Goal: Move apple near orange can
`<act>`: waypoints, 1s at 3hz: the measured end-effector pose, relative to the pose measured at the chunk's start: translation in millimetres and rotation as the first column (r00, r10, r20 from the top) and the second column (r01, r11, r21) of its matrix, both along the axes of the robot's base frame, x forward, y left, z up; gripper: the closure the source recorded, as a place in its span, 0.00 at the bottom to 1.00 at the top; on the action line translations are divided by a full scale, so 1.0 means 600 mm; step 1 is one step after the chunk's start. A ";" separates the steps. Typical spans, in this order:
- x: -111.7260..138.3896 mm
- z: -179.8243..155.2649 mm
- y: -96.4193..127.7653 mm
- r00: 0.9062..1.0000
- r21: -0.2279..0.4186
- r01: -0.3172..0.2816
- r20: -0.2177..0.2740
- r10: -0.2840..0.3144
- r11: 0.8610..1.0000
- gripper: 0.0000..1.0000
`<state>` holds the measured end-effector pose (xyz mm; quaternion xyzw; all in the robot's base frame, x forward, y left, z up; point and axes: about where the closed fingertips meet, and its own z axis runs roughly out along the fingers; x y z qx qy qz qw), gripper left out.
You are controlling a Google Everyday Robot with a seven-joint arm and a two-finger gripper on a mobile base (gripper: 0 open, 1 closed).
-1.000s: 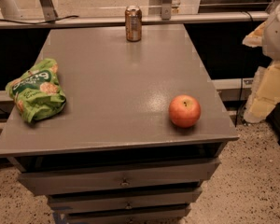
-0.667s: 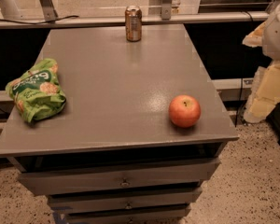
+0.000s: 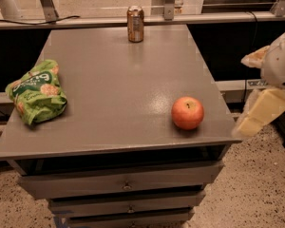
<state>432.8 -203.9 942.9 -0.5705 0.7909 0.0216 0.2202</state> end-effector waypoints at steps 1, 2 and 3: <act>0.024 -0.057 0.017 0.999 0.147 0.025 0.043 -0.031 0.989 0.00; 0.071 -0.103 0.024 0.994 0.250 0.060 0.078 -0.082 0.966 0.00; 0.114 -0.134 0.033 0.989 0.327 0.088 0.087 -0.123 0.941 0.00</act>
Offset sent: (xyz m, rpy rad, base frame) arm 0.0793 0.0141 -0.0984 0.3786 -0.1313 -0.1321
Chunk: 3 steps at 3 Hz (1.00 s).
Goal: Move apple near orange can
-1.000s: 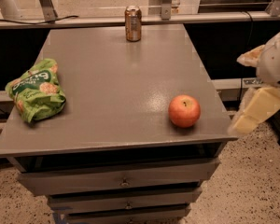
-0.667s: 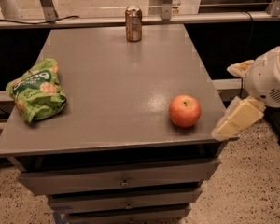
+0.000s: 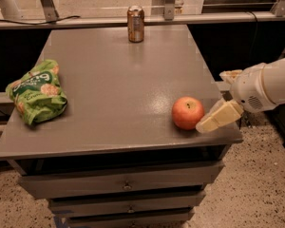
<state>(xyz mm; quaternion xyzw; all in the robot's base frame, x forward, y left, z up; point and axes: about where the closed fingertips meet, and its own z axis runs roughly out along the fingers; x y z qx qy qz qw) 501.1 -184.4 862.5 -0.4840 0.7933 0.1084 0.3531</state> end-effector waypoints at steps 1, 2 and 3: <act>0.015 -0.006 0.016 0.999 0.051 0.033 -0.034 -0.031 0.998 0.00; 0.012 -0.010 0.034 0.991 0.107 0.080 -0.115 -0.068 0.991 0.18; -0.004 -0.015 0.054 0.973 0.170 0.138 -0.208 -0.101 0.976 0.42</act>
Offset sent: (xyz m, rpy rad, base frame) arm 0.0048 0.0305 -0.0095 0.1958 0.2216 -0.1444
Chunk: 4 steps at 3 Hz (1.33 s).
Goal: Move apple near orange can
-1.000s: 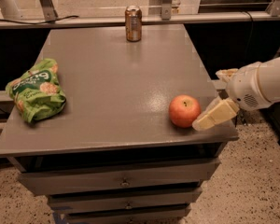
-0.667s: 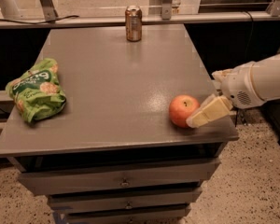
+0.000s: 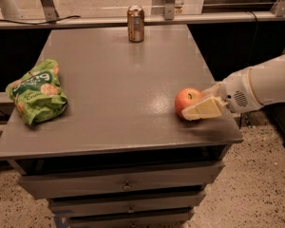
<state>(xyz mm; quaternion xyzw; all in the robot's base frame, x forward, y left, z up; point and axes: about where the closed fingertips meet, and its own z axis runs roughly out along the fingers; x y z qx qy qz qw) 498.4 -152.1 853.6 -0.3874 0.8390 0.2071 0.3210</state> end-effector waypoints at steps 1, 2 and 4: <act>-0.022 -0.012 0.019 0.998 0.062 0.036 -0.063 -0.032 0.997 0.65; -0.022 -0.005 0.029 0.997 0.086 0.048 -0.066 -0.043 0.995 0.88; 0.055 0.120 0.090 0.995 0.085 -0.026 0.097 0.017 0.996 1.00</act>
Offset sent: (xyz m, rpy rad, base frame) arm -0.0120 0.0200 0.0035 0.1180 0.0618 -0.0674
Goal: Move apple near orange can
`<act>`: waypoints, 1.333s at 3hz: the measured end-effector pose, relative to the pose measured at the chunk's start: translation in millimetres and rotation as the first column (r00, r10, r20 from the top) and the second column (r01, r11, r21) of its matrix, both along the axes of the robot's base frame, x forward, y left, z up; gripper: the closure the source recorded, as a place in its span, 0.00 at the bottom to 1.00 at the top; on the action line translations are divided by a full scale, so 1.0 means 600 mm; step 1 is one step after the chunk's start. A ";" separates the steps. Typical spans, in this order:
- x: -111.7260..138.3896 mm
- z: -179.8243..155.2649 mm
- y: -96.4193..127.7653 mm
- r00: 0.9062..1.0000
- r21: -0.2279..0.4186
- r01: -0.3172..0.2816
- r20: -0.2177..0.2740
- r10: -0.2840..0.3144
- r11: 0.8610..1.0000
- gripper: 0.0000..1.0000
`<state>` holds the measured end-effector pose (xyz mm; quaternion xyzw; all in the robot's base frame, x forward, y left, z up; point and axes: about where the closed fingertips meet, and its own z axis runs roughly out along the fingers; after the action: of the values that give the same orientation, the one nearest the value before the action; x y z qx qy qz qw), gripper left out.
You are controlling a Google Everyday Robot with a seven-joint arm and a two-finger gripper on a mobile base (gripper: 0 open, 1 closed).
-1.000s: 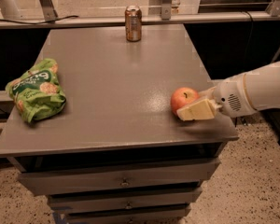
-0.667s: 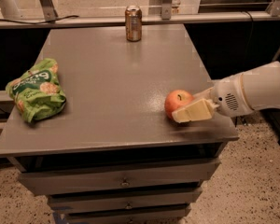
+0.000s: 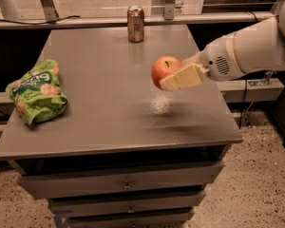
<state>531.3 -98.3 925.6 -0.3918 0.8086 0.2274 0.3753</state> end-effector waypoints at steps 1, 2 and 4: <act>0.000 0.001 0.001 1.000 0.000 -0.001 0.001 0.001 1.000 1.00; 0.019 0.014 0.068 0.997 0.027 -0.069 0.034 0.068 0.997 1.00; 0.092 0.016 0.205 0.981 0.043 -0.189 0.061 0.186 0.981 1.00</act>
Offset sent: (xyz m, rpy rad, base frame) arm 0.0292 0.0931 0.0182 0.0700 -0.0776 0.1582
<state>586.3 24.6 934.9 -0.4636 0.7513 0.2699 0.3843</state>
